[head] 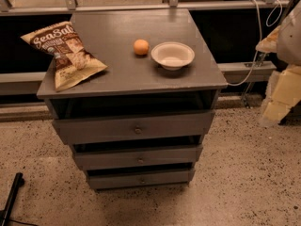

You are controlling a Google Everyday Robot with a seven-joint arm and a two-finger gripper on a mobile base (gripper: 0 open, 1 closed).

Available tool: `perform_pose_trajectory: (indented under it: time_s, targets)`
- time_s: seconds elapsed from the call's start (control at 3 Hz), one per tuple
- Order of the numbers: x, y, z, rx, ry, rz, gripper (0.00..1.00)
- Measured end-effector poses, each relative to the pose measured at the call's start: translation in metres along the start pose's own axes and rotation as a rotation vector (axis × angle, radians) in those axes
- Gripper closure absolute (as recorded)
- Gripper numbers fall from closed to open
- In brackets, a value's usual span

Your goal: Open top drawer

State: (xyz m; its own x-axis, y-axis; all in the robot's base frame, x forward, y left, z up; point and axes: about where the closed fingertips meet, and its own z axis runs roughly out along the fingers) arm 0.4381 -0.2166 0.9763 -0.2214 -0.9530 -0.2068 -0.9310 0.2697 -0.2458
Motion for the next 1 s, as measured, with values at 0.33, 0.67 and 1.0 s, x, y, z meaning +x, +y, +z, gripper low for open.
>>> perform_pose_trajectory:
  time_s: [0.33, 0.67, 1.0]
  targets:
    - [0.0, 0.0, 0.0, 0.0, 0.0, 0.0, 0.0]
    - [-0.002, 0.011, 0.03, -0.04, -0.032, 0.013, 0.0]
    - [-0.008, 0.031, 0.083, -0.107, -0.08, 0.017, 0.0]
